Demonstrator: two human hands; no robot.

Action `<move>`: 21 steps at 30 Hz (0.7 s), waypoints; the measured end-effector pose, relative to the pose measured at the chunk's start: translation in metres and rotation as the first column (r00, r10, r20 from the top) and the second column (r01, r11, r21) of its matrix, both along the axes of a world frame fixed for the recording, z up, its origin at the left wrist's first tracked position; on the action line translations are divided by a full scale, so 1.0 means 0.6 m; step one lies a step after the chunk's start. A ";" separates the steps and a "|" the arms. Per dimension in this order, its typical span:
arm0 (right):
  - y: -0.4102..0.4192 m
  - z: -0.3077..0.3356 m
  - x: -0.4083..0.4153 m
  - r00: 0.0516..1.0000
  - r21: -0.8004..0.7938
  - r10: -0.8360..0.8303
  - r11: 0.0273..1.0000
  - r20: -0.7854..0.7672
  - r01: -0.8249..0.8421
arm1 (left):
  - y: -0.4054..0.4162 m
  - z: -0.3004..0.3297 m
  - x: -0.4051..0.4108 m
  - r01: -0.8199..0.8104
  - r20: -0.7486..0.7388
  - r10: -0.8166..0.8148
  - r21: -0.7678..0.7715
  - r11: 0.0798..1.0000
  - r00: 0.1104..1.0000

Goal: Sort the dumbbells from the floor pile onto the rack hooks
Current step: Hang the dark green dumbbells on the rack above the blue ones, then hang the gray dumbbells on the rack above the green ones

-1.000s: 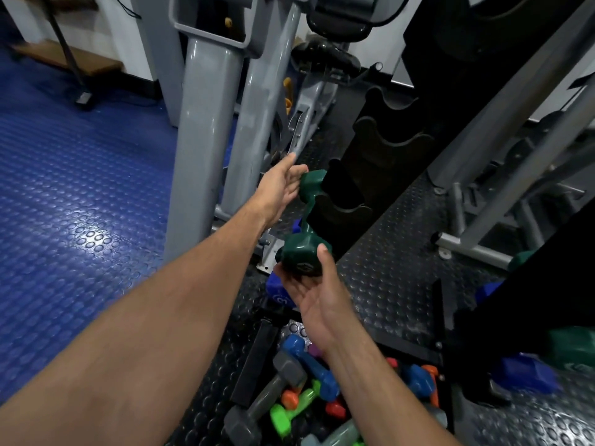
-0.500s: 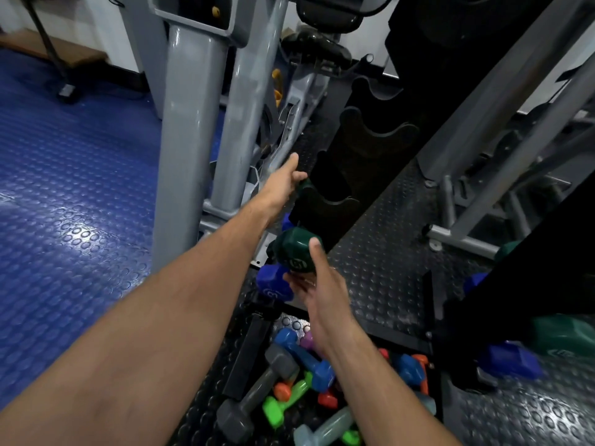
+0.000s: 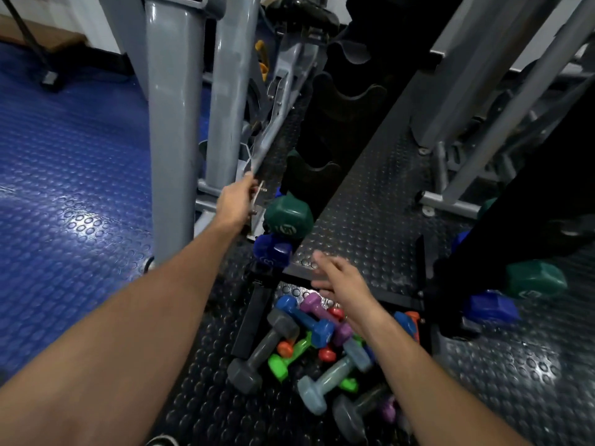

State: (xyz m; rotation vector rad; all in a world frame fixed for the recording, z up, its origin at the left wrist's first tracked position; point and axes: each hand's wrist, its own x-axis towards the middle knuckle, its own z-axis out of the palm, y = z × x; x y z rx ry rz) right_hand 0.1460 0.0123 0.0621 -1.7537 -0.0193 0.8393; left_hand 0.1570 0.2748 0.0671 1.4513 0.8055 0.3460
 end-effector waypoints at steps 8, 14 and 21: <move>-0.175 -0.126 -0.028 1.000 -0.311 0.017 0.950 0.005 -0.015 | -0.098 -0.113 -0.150 -0.138 -0.326 0.213 0.237 0.962 0.921; -0.228 -0.185 -0.036 0.985 -0.479 0.161 0.870 0.060 -0.113 | -0.206 -0.224 -0.206 0.086 -0.551 0.046 0.212 0.973 0.833; -0.182 -0.245 -0.047 0.911 -0.609 0.384 0.761 0.148 -0.222 | -0.250 -0.298 -0.221 0.397 -0.753 -0.106 0.217 0.892 0.650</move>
